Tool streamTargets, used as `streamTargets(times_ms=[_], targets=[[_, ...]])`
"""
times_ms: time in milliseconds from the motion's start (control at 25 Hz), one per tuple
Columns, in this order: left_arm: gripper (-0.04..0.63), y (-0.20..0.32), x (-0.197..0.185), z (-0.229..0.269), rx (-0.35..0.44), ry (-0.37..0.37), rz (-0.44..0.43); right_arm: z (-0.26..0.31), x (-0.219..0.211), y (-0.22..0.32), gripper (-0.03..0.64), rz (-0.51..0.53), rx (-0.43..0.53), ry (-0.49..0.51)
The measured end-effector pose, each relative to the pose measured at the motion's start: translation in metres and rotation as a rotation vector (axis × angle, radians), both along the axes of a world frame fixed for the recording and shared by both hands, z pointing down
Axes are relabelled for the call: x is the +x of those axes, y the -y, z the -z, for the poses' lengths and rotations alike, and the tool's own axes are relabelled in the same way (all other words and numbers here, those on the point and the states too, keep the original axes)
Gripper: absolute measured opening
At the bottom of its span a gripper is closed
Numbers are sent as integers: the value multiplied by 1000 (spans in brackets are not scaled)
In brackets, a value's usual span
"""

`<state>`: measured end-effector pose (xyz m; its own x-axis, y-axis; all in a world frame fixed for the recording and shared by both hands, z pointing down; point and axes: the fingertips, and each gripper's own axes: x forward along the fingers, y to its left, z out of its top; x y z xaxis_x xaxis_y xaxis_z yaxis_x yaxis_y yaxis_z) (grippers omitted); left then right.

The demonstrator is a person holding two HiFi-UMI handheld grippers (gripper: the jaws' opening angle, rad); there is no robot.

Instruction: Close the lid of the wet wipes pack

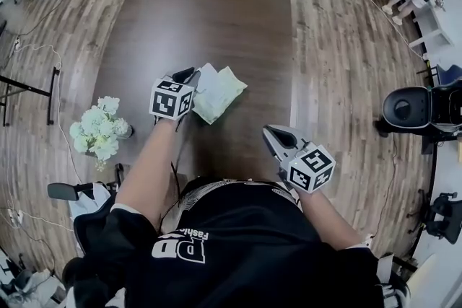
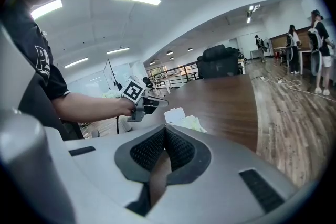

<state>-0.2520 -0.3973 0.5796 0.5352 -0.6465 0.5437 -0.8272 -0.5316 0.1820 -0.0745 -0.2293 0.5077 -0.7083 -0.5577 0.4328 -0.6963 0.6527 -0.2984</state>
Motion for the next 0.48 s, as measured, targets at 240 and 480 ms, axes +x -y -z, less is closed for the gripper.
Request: streamTargets(times_ms=[240, 480], targets=[[101, 13, 1, -24, -71, 21, -29, 1, 8, 2, 0, -33, 2, -4], [120, 18, 10, -37, -132, 3, -63, 1, 15, 2, 0, -57, 0, -5]])
